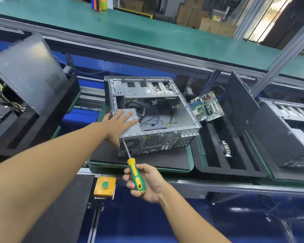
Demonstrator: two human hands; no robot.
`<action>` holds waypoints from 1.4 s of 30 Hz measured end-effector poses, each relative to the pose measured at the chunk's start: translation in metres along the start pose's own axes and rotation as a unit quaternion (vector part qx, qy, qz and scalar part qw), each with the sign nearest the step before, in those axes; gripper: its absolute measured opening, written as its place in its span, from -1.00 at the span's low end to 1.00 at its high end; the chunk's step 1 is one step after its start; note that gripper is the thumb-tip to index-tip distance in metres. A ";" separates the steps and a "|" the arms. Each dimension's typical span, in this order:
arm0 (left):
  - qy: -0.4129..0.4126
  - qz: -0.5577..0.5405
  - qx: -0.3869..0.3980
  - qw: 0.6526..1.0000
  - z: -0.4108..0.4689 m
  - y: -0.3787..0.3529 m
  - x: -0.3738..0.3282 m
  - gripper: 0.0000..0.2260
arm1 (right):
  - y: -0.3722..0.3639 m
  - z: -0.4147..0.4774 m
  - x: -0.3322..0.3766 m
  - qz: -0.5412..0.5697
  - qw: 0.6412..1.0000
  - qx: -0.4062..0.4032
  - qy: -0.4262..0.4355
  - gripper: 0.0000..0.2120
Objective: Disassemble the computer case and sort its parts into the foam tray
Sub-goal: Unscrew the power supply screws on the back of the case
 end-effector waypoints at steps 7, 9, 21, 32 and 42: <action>0.000 0.002 -0.001 1.000 0.001 0.001 0.000 0.18 | 0.005 -0.008 -0.009 -0.082 0.996 -0.027 -0.010 -0.70; 0.000 0.001 -0.002 1.000 0.001 0.000 0.000 0.18 | 0.003 -0.008 -0.011 -0.059 0.998 -0.021 -0.023 -0.68; -0.001 -0.005 -0.009 1.000 0.003 -0.002 0.001 0.19 | 0.006 -0.009 0.002 -0.266 0.944 -0.178 0.080 -0.83; 0.001 -0.002 -0.017 1.000 0.005 -0.002 0.001 0.17 | -0.001 -0.006 0.000 -0.078 0.989 -0.122 0.042 -0.69; 0.003 -0.001 -0.018 1.000 0.001 -0.001 -0.001 0.16 | 0.002 -0.012 0.003 -0.150 0.971 -0.178 0.061 -0.81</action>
Point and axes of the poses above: each hand's wrist, its own z-axis towards the middle knuckle, its own y-axis out of the back of the hand, x = y × z, the point moved 8 cm from there along z, towards the middle knuckle, and after that the axes turned 11 degrees about x, right-handed, at the moved point
